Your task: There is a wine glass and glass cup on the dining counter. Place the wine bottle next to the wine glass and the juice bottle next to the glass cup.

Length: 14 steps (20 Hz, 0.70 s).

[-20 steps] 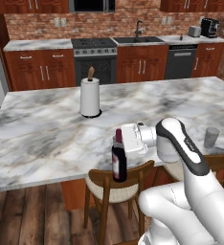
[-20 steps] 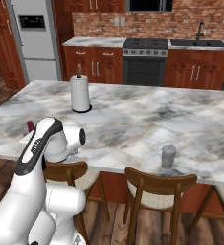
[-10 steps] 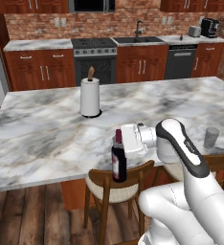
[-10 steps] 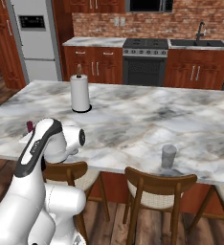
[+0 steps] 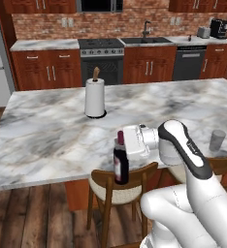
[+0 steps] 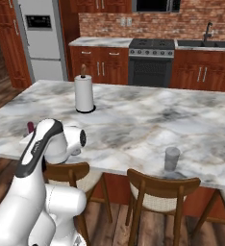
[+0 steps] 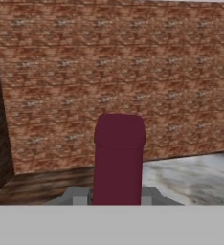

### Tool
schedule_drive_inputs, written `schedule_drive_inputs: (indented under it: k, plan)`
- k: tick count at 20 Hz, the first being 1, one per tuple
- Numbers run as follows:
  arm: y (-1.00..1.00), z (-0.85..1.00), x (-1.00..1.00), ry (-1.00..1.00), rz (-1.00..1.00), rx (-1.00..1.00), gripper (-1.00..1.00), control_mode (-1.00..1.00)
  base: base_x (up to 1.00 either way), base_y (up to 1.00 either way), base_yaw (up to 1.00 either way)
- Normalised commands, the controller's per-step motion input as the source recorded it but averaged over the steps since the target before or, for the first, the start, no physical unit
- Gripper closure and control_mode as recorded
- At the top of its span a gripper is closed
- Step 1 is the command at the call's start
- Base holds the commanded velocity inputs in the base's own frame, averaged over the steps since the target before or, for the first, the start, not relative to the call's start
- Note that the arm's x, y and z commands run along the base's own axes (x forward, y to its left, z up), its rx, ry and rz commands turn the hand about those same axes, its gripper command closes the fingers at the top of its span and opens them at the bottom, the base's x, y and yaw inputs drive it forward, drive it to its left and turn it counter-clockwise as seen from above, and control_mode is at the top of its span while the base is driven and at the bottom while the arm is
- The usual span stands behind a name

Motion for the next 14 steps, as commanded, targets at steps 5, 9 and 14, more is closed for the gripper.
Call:
schedule_drive_inputs:
  k: [5, 9, 14]
  plan:
    - [-0.1, 0.01, 0.08, 0.19, 0.0, -0.07, 1.0, -1.0, 0.0, 0.0, 0.0]
    - [-0.22, 0.0, 0.0, 0.06, 0.0, -0.08, 1.0, -1.0, 0.0, 0.0, 0.0]
    - [-0.28, 0.0, 0.0, 0.0, 0.0, -0.02, 1.0, -1.0, 0.0, 0.0, 0.0]
